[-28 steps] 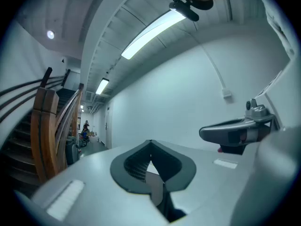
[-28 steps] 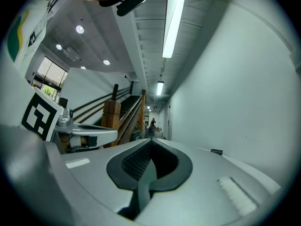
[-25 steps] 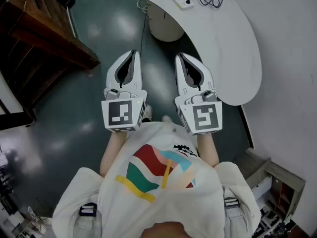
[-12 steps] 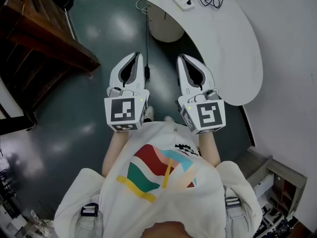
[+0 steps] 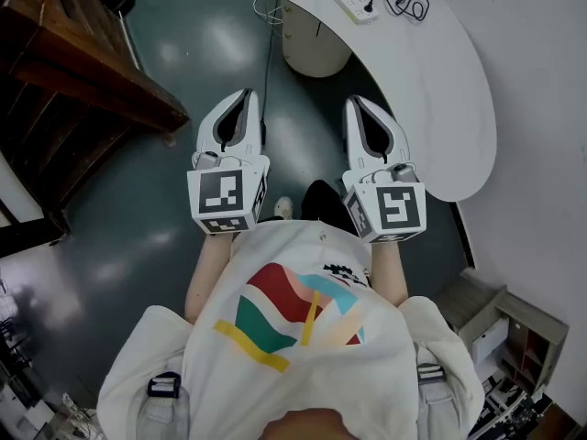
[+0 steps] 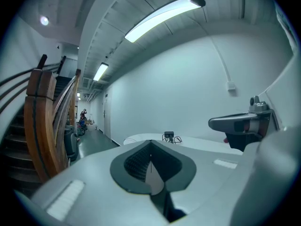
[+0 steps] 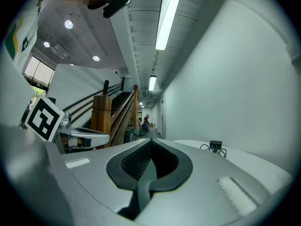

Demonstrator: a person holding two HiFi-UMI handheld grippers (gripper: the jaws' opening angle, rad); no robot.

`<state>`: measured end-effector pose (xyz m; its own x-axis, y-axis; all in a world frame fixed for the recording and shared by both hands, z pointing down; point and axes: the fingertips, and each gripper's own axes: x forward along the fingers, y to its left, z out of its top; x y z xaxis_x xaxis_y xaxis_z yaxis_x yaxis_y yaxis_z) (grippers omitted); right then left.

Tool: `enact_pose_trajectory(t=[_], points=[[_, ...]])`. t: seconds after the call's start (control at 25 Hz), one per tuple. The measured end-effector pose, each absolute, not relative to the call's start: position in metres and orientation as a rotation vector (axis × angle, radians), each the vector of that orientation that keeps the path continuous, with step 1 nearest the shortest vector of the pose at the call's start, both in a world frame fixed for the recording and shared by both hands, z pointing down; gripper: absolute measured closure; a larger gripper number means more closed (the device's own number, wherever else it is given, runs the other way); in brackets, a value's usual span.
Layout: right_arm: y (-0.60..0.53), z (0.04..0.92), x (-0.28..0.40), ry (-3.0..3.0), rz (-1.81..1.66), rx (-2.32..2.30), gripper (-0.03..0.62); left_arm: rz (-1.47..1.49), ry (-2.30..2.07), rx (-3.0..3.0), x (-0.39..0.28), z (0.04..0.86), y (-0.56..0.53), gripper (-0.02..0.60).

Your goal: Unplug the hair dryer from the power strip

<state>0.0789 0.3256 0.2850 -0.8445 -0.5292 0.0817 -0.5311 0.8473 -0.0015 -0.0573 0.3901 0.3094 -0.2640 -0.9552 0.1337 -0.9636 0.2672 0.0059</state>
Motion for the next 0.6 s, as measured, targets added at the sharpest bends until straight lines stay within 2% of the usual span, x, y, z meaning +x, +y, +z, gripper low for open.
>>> enact_pose_trajectory(t=[0.28, 0.6], points=[[0.261, 0.297, 0.072, -2.894, 0.077, 0.969, 0.580, 0.081, -2.397, 1.884, -0.090, 0.310, 0.339, 0.586], [0.123, 0.317, 0.052, -2.853, 0.096, 1.058, 0.580, 0.128, -2.328, 1.965, -0.115, 0.332, 0.202, 0.586]])
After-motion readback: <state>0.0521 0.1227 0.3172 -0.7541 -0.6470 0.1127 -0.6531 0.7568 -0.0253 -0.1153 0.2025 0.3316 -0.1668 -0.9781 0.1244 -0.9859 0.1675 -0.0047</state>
